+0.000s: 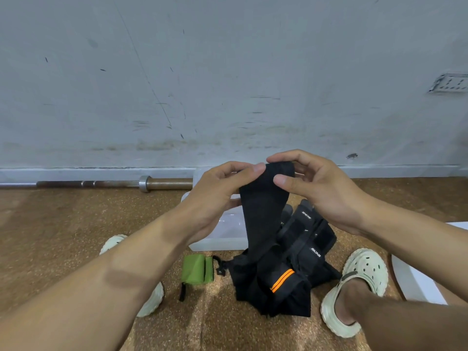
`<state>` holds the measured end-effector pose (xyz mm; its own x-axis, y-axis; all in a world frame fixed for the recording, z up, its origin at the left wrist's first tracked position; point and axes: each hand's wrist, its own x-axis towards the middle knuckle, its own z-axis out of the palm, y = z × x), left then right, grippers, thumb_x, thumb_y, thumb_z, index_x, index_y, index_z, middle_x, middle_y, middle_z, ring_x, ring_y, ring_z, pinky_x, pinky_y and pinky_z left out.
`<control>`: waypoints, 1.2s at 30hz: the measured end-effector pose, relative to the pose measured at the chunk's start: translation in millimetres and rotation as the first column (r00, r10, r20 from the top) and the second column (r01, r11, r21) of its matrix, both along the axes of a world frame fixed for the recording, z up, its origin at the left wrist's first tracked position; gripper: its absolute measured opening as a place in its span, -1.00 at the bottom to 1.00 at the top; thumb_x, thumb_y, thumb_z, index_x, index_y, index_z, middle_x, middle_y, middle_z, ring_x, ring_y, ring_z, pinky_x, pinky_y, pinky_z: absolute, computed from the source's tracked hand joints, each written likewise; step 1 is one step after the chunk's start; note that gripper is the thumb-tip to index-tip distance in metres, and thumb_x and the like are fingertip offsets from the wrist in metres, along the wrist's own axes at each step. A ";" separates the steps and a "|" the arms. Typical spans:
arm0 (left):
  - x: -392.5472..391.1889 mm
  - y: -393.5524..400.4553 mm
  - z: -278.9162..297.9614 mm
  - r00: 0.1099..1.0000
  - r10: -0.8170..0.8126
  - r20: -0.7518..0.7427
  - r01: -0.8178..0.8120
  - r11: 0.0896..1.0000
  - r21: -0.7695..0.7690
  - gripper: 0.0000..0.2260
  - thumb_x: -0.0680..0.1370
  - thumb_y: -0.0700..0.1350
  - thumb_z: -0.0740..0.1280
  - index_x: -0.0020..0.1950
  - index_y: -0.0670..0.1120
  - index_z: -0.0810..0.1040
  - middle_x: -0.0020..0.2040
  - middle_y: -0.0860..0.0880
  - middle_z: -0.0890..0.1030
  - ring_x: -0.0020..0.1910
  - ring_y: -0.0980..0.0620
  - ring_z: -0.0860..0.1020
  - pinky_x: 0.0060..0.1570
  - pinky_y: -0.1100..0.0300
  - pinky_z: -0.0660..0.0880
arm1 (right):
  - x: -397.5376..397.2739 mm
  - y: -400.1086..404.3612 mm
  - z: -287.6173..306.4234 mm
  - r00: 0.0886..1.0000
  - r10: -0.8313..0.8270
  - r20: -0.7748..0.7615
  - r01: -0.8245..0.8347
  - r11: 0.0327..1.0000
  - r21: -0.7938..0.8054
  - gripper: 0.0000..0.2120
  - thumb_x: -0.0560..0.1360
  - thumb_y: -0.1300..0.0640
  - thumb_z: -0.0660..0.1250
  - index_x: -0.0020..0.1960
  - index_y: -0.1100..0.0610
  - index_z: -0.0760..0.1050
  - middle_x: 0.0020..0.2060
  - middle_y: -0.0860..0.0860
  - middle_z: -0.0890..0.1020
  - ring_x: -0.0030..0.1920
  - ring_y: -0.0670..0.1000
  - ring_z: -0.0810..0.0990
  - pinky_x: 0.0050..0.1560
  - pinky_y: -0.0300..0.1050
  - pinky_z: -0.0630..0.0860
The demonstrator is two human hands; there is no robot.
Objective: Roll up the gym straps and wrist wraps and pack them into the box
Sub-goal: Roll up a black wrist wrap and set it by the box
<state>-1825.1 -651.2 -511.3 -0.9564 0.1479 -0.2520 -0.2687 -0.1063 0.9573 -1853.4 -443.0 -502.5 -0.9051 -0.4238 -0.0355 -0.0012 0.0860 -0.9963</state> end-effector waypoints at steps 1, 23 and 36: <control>-0.4 0.7 -0.6 1.000 -0.007 0.010 0.007 1.000 0.006 -0.52 0.39 0.14 0.46 0.19 -0.13 0.63 0.05 -0.03 0.73 0.11 0.00 0.68 0.22 0.01 0.57 | -0.2 -0.1 -0.1 1.000 -0.001 -0.007 0.001 1.000 -0.014 -0.66 0.42 0.13 0.45 0.20 0.06 0.63 0.10 -0.04 0.72 0.14 -0.06 0.69 0.14 -0.26 0.58; 2.7 5.9 -6.2 0.997 0.068 -0.044 -0.068 0.998 0.007 -0.63 0.50 -0.24 0.50 0.29 -0.10 0.57 0.13 -0.05 0.71 0.09 -0.04 0.70 0.01 0.11 0.66 | -6.1 3.2 -6.2 0.994 0.018 0.104 -0.017 1.000 -0.015 -0.61 0.46 0.13 0.44 0.28 0.11 0.59 0.15 0.05 0.72 0.13 0.09 0.73 0.06 -0.12 0.67; 4.2 11.6 -7.4 0.992 -0.101 0.076 0.101 0.995 -0.001 -0.58 0.61 0.27 0.24 0.38 0.11 0.56 0.22 0.04 0.69 0.23 0.03 0.65 0.33 -0.14 0.50 | -2.5 -1.6 -8.2 0.992 -0.071 -0.108 0.069 0.997 -0.017 -0.62 0.44 0.38 0.51 0.18 0.06 0.65 0.08 0.01 0.75 0.16 0.02 0.69 0.08 -0.21 0.63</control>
<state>-1820.8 -639.5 -518.7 -0.9149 0.2410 -0.3238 -0.3492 -0.0702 0.9344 -1855.9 -444.6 -510.7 -0.9307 -0.3591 0.0695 -0.1036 0.0765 -0.9917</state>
